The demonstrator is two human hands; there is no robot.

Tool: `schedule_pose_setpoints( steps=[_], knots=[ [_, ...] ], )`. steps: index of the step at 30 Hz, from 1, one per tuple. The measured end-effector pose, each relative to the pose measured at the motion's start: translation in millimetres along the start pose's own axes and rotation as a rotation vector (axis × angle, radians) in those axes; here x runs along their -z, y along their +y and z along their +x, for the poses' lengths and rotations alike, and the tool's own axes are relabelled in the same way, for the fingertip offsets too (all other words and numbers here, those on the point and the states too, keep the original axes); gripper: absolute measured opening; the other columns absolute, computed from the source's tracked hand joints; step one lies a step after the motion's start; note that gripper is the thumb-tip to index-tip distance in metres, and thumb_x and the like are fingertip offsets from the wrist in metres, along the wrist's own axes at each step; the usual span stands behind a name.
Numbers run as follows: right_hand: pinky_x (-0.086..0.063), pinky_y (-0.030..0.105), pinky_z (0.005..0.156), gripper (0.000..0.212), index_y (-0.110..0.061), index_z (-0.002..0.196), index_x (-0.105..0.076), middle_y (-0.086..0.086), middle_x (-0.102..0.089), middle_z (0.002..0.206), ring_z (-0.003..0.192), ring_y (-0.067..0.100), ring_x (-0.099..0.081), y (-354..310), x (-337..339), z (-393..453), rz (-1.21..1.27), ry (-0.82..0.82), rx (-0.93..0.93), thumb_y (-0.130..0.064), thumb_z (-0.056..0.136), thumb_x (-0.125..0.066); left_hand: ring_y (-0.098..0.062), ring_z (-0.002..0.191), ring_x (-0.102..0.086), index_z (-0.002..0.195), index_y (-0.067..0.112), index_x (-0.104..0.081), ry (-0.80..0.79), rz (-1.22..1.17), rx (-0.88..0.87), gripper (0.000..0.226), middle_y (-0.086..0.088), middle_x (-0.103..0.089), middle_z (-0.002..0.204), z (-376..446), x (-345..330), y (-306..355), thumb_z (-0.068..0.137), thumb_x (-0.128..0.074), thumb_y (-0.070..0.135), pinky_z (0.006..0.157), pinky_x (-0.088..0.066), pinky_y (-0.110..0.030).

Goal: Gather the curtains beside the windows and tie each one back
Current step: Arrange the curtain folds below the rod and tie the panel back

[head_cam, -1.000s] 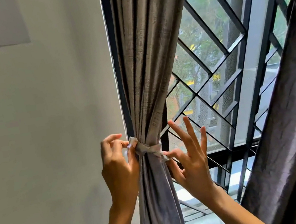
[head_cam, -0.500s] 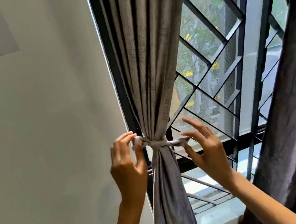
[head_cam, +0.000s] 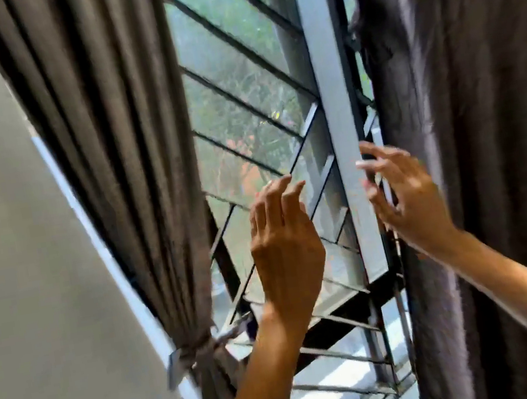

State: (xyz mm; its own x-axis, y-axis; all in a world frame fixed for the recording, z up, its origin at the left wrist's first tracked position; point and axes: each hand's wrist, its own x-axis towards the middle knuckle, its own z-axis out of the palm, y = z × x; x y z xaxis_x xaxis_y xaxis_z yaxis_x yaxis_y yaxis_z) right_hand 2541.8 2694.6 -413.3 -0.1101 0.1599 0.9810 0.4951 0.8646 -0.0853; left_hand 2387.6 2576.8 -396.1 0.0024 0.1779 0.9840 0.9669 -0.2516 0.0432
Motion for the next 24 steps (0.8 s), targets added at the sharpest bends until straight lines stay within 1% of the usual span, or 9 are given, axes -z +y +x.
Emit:
schedule_pose_setpoints(
  steps=[4, 8, 13, 14, 16, 18, 20, 22, 24],
  knots=[
    [-0.041, 0.036, 0.099, 0.020, -0.006, 0.108, -0.063, 0.008, -0.058, 0.129, 0.116, 0.024, -0.055, 92, 50, 85, -0.038, 0.185, 0.012, -0.012, 0.093, -0.052, -0.030, 0.106, -0.056, 0.109, 0.006, -0.060, 0.076, -0.102, 0.038, 0.024, -0.010, -0.062, 0.113, 64, -71, 32, 0.089, -0.047, 0.011, 0.092, -0.043, -0.035],
    [-0.038, 0.028, 0.098, 0.020, -0.007, 0.104, -0.064, 0.007, -0.060, 0.124, 0.114, 0.024, -0.056, 172, 84, 172, -0.022, 0.318, 0.007, -0.016, 0.094, -0.049, -0.027, 0.101, -0.054, 0.107, 0.008, -0.059, 0.163, -0.075, -0.008, 0.025, -0.008, -0.062, 0.106, 137, -134, 64, 0.091, -0.045, 0.020, 0.088, -0.041, -0.032],
    [-0.040, 0.024, 0.088, 0.023, -0.009, 0.097, -0.065, 0.005, -0.065, 0.110, 0.102, 0.024, -0.061, 219, 96, 257, 0.128, 0.362, -0.008, -0.023, 0.093, -0.048, -0.019, 0.098, -0.055, 0.102, 0.013, -0.062, 0.237, -0.053, -0.070, 0.030, -0.002, -0.063, 0.102, 230, -190, 94, 0.092, -0.042, 0.033, 0.084, -0.038, -0.022],
    [-0.041, 0.022, 0.083, 0.022, -0.010, 0.096, -0.065, 0.004, -0.066, 0.105, 0.096, 0.023, -0.062, 221, 97, 271, 0.160, 0.347, -0.019, -0.025, 0.093, -0.049, -0.019, 0.096, -0.056, 0.100, 0.014, -0.063, 0.243, -0.056, -0.070, 0.033, -0.001, -0.064, 0.100, 250, -197, 99, 0.092, -0.041, 0.036, 0.083, -0.038, -0.022],
    [-0.042, 0.016, 0.068, 0.019, -0.017, 0.090, -0.064, -0.002, -0.068, 0.086, 0.080, 0.017, -0.064, 220, 97, 295, 0.237, 0.294, -0.065, -0.031, 0.095, -0.052, -0.019, 0.093, -0.060, 0.097, 0.015, -0.066, 0.231, -0.063, -0.067, 0.037, 0.000, -0.066, 0.097, 287, -207, 108, 0.092, -0.041, 0.041, 0.080, -0.042, -0.025],
    [-0.044, 0.022, 0.061, 0.027, -0.021, 0.086, -0.065, -0.006, -0.066, 0.072, 0.069, 0.013, -0.063, 215, 96, 315, 0.289, 0.226, -0.102, -0.045, 0.090, -0.054, -0.018, 0.091, -0.064, 0.096, 0.014, -0.070, 0.225, -0.097, -0.043, 0.037, -0.001, -0.070, 0.094, 320, -210, 118, 0.092, -0.050, 0.045, 0.077, -0.047, -0.030],
    [-0.049, 0.031, 0.063, 0.033, -0.022, 0.089, -0.067, -0.007, -0.068, 0.074, 0.070, 0.011, -0.064, 208, 92, 332, 0.312, 0.147, -0.083, -0.053, 0.086, -0.055, -0.019, 0.086, -0.066, 0.096, 0.011, -0.072, 0.230, -0.109, 0.006, 0.045, -0.005, -0.072, 0.090, 351, -211, 128, 0.086, -0.059, 0.052, 0.074, -0.051, -0.032],
    [-0.049, 0.035, 0.065, 0.023, -0.023, 0.090, -0.068, -0.007, -0.069, 0.076, 0.072, 0.013, -0.063, 203, 90, 345, 0.313, 0.084, -0.042, -0.043, 0.091, -0.056, -0.022, 0.077, -0.066, 0.088, 0.006, -0.070, 0.242, -0.095, 0.043, 0.053, -0.009, -0.071, 0.082, 379, -211, 140, 0.076, -0.066, 0.057, 0.069, -0.052, -0.035],
    [-0.041, 0.032, 0.060, 0.019, -0.023, 0.082, -0.067, -0.007, -0.062, 0.065, 0.065, 0.016, -0.057, 200, 91, 353, 0.297, 0.009, -0.015, -0.030, 0.093, -0.053, -0.019, 0.069, -0.063, 0.078, 0.007, -0.068, 0.232, -0.033, 0.058, 0.039, -0.004, -0.068, 0.075, 404, -211, 147, 0.072, -0.076, 0.045, 0.062, -0.048, -0.029]
  ],
)
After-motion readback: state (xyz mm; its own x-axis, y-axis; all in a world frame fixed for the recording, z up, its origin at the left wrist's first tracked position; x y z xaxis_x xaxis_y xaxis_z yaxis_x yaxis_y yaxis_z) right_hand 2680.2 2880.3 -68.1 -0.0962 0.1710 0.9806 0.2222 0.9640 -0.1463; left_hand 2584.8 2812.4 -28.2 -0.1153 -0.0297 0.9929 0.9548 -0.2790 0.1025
